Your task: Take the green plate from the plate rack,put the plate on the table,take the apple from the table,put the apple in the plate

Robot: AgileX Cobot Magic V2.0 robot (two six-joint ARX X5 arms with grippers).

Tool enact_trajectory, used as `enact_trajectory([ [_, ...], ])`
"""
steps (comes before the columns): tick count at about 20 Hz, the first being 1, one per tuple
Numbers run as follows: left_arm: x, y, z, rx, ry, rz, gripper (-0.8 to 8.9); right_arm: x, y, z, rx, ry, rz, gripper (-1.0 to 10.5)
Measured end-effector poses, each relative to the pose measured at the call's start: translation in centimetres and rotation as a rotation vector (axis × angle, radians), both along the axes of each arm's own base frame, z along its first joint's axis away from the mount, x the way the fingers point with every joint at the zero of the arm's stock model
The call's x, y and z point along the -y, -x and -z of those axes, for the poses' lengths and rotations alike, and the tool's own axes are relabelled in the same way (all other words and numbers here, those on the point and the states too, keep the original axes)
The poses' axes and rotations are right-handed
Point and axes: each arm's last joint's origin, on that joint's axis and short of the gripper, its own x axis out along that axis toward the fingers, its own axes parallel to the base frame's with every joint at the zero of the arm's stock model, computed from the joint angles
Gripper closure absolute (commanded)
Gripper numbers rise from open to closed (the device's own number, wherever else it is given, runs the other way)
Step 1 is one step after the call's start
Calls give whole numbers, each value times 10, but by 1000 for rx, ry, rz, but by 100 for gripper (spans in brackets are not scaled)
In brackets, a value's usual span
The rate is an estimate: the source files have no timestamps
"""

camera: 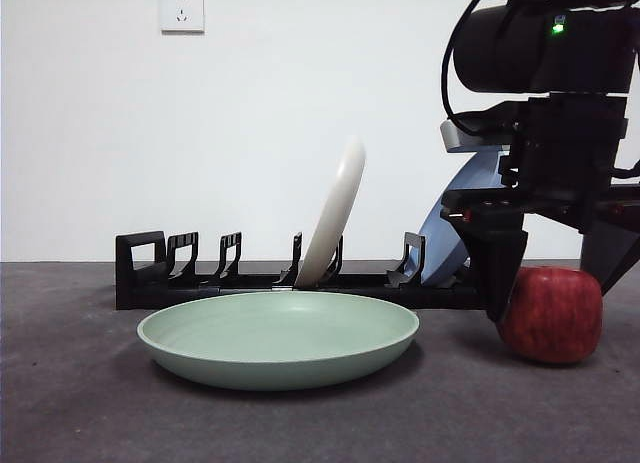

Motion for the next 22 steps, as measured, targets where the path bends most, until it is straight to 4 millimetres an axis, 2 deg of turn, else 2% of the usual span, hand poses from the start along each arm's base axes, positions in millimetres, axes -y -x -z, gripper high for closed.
enact_trajectory([
  [2, 0, 0, 0, 0, 0, 0, 557, 0, 0, 0, 3, -1, 0, 863],
  [3, 0, 0, 0, 0, 0, 0, 557, 0, 0, 0, 3, 0, 0, 945],
  [6, 0, 0, 0, 0, 1, 0, 557, 1, 2, -4, -37, 7, -4, 958],
  [8, 0, 0, 0, 0, 1, 0, 557, -2, 1, -16, -81, -33, -19, 958],
  [12, 0, 0, 0, 2, 3, -1, 557, -21, -11, -70, -110, -347, -135, 958],
  [15, 0, 0, -1, 3, 6, -1, 558, -48, -9, -97, -63, -527, -287, 958],
  [19, 0, 0, -1, 2, 7, -2, 557, -86, 3, -105, 100, -521, -391, 958],
  [22, 0, 0, -1, -2, 10, -5, 557, -112, 8, -94, 185, -421, -388, 958],
])
